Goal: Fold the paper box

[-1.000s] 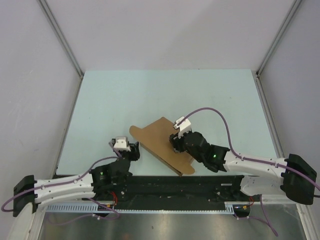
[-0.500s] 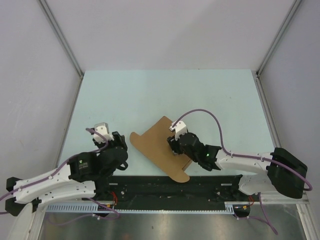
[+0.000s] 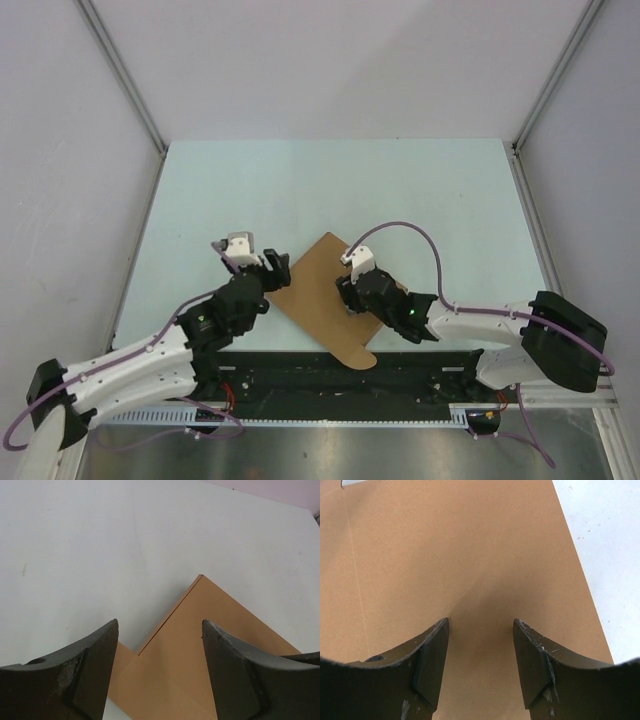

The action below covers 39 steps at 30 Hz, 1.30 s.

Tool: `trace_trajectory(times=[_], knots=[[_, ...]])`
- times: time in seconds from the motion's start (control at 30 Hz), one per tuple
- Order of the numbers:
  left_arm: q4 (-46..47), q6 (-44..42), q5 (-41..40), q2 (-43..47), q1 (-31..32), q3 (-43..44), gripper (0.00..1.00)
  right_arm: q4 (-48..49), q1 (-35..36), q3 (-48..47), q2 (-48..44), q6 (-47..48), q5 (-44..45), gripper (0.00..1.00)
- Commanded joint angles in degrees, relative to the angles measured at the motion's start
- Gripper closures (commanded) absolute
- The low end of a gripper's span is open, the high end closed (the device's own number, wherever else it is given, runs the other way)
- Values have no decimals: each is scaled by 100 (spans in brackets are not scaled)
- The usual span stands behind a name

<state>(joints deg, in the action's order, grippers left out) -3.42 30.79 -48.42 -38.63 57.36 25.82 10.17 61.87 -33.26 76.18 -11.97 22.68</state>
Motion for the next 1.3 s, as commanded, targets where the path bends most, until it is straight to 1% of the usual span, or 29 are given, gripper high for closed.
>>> trace_trajectory(times=[0.0,0.03,0.07,0.1,0.17,0.2,0.23,0.27,0.33,0.37,0.4,0.43,0.47,0.53,0.6,0.63,0.8,0.83,1.0,1.07,1.13,1.27], knots=[[1597,-310,1237,-740,-453,-173,25,-358,10,223,-41,-253,70,41],[1860,-249,1343,-881,-559,-183,25,-384,18,223,-129,-288,79,41],[1950,-188,1501,-1022,-812,-192,24,-446,18,223,-243,-297,149,40],[2020,-135,1755,-1319,-945,-166,24,-472,27,223,-549,-297,228,40],[2257,-47,1985,-1655,-1252,-139,23,-699,36,179,-919,-464,543,37],[2293,-38,2099,-1961,-1332,-87,23,-814,27,75,-1173,-569,667,36],[2328,-55,2257,-2094,-1377,-60,23,-963,19,13,-1585,-883,833,33],[2354,-73,2276,-2200,-1394,-25,23,-1374,1,-75,-1824,-1052,1131,32],[2407,-29,2381,-2412,-1430,-60,22,-1815,-191,-303,-2263,-1508,1274,30],[2416,-3,2425,-2490,-1447,-86,22,-2313,-314,-365,-2361,-2032,1135,30],[2416,32,2469,-2535,-1456,-130,21,-2536,-437,-401,-2423,-2273,995,30],[2347,94,2548,-2570,-1456,-130,22,-2747,-726,-436,-2528,-2501,810,28],[2285,112,2575,-2666,-1465,-122,22,-3097,-816,-436,-2547,-2947,443,27],[2118,225,2619,-2763,-1465,-157,22,-3485,-991,-427,-2495,-3267,-76,24],[1978,305,2628,-2939,-1465,-192,22,-3645,-975,-410,-2415,-3610,-307,21],[1916,401,2610,-2992,-1465,-209,22,-3706,-922,-366,-2380,-3698,-490,16],[1740,630,2610,-3405,-1465,-262,22,-3812,-676,-243,-2257,-4172,-659,8],[1731,683,2627,-3475,-1465,-253,22,-3838,-650,-225,-2240,-4252,-711,4],[1897,920,2785,-3748,-1404,-472,24,-3857,-290,-24,-1959,-4542,-695,4],[2029,982,2829,-3731,-1403,-639,25,-3568,-254,108,-1827,-4613,-843,5],[2091,991,2873,-3687,-1403,-701,25,-3217,-237,275,-1651,-4665,-975,9],[2249,982,3058,-3502,-1395,-842,26,-2811,-324,442,-1396,-4552,-923,19]])
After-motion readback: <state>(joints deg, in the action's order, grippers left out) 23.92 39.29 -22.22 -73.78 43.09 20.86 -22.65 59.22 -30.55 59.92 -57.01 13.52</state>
